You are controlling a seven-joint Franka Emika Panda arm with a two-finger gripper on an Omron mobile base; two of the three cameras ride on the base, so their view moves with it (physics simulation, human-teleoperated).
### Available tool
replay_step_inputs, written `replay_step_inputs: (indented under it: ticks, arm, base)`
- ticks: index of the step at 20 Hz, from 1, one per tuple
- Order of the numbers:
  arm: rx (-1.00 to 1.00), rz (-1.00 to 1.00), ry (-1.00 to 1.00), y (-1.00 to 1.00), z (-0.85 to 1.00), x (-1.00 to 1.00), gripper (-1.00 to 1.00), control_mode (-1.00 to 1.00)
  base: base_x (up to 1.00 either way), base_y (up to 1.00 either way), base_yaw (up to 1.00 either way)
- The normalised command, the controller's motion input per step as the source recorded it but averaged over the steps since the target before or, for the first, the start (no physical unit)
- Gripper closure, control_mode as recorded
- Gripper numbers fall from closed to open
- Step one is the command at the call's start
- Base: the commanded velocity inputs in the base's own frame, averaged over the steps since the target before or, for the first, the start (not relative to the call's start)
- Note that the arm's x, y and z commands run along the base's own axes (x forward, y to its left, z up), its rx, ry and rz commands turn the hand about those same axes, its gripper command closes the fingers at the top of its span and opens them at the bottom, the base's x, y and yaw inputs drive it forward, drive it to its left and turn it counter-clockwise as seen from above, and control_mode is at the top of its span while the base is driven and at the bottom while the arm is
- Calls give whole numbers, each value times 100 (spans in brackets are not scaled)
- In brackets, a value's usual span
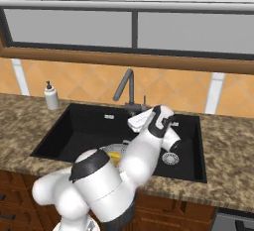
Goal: Put the colander in the sink, put the kiwi, tangerine, banana in the colander, and turn on the sink faucet and pour water over the colander.
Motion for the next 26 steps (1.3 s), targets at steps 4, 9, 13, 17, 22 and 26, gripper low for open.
replay_step_inputs:
  ticks: [4, 9, 13, 17, 22, 26]
  arm:
    - [0, 0, 2, 2, -22, 64, -100, -100]
    - [0, 0, 12, 0, -16, 66, -100, -100]
    - [0, 0, 6, 0, -23, 45, -100, -100]
    - [0, 0, 0, -2, -22, 37, -100, -100]
    - [0, 0, 0, 0, -7, 48, -100, -100]
    - [0, -5, 0, 0, 0, 45, -100, -100]
  base:
    - [0, 0, 0]
    - [0, 0, 0]
    - [0, 0, 0]
    - [0, 0, 0]
    - [0, 0, 0]
    - [0, 0, 0]
